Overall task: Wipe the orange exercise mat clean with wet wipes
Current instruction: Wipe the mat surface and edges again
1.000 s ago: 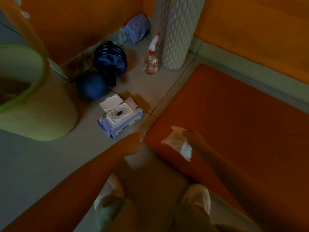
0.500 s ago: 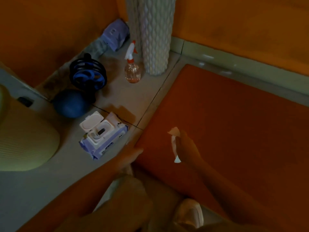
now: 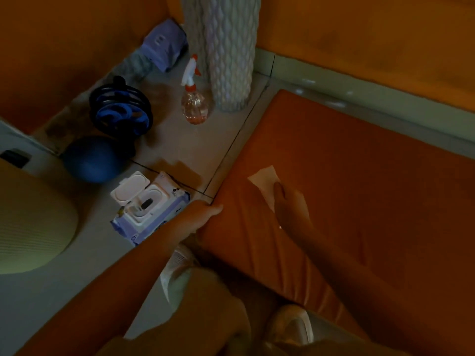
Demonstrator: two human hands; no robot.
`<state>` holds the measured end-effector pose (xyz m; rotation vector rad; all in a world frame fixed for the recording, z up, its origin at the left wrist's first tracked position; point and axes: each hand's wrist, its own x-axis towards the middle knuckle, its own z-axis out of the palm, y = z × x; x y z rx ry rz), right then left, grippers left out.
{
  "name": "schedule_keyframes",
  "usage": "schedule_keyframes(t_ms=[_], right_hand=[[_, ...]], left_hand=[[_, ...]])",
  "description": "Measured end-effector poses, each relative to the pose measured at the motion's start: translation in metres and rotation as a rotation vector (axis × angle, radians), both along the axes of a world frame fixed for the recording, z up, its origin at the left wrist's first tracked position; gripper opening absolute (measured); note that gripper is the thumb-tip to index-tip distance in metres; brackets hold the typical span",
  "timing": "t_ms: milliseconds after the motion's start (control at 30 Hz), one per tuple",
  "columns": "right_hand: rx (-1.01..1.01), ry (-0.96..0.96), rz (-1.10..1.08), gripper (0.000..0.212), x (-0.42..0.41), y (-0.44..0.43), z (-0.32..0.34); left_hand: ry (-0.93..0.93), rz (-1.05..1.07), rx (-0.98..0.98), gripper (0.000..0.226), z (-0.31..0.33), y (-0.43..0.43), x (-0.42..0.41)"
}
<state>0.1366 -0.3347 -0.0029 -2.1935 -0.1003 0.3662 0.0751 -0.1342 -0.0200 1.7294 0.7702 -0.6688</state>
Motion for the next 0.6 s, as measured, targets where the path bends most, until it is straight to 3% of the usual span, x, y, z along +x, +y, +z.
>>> schedule_keyframes(t_ms=[100,200,333,500,600], right_hand=[[0.093,-0.031,0.072,0.026,-0.002,0.003,0.027],[0.031,-0.013,0.227,0.026,-0.01,0.007,0.042],[-0.052,-0.012,0.367,0.042,-0.029,0.012,0.046],[-0.036,0.139,0.541,0.047,-0.061,-0.013,0.05],[-0.205,0.054,0.77,0.051,-0.076,-0.046,0.029]], left_hand=[[-0.097,0.095,-0.042,0.035,0.025,-0.01,0.002],[-0.197,0.178,-0.047,0.017,0.062,-0.017,0.013],[-0.2,0.169,-0.064,0.048,0.087,-0.016,0.014],[-0.056,0.124,-0.063,0.051,0.076,-0.021,-0.004],[-0.075,0.201,-0.094,0.053,0.066,-0.025,-0.003]])
